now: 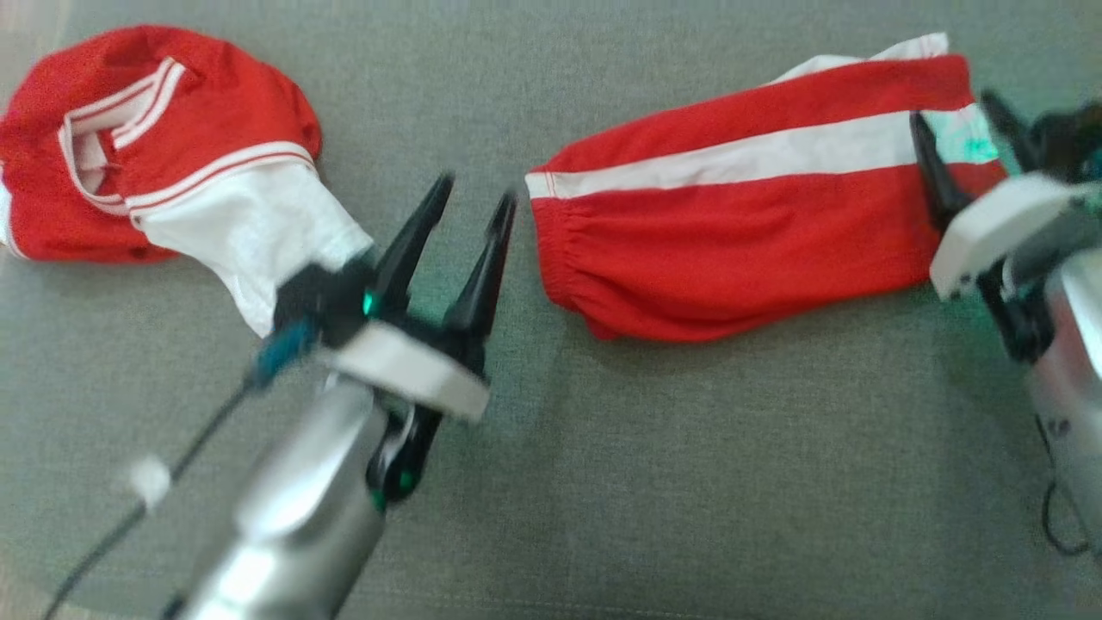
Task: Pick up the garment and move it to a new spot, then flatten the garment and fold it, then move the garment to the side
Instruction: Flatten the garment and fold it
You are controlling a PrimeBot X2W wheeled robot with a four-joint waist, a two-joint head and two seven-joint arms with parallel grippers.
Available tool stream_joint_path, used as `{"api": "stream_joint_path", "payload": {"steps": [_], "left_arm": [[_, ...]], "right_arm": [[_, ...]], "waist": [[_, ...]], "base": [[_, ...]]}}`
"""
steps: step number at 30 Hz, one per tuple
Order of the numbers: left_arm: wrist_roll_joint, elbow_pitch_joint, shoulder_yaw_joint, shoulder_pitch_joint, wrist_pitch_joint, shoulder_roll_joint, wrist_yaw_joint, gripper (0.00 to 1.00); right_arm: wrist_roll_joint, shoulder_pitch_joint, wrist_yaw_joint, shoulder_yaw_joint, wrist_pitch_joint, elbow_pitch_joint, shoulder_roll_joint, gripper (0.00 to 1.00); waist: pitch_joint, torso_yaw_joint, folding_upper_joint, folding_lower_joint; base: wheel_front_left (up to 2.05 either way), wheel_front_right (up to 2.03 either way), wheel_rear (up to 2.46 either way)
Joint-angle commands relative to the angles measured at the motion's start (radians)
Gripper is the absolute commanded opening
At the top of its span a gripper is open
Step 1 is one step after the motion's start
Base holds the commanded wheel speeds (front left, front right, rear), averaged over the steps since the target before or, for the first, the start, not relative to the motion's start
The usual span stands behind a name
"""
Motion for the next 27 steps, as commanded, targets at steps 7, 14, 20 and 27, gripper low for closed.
{"api": "stream_joint_path", "payload": {"steps": [7,14,20,27], "left_arm": [[0.260,-0.251,0.260,0.276,-0.005,-0.006,0.074,1.00],[0.386,-0.408,0.359,0.462,-0.005,-0.068,0.072,1.00],[0.450,-0.432,0.382,0.496,-0.005,-0.088,0.053,1.00],[0.490,-0.448,0.425,0.504,-0.005,-0.099,0.038,1.00]], "right_arm": [[0.116,0.066,0.007,-0.070,-0.001,0.083,-0.025,1.00],[0.142,0.082,0.007,-0.120,0.013,0.236,-0.075,1.00],[0.224,0.079,0.007,-0.144,0.082,0.326,-0.039,0.12],[0.259,0.078,0.007,-0.130,0.042,0.335,-0.048,0.00]], "waist": [[-0.082,0.064,0.0000,0.0001],[-0.097,0.149,0.0000,0.0001],[-0.094,0.181,0.0000,0.0001],[-0.133,0.139,0.0000,0.0001]], "base": [[0.00,0.00,0.00],[0.00,0.00,0.00],[0.00,0.00,0.00],[0.00,0.00,0.00]]}}
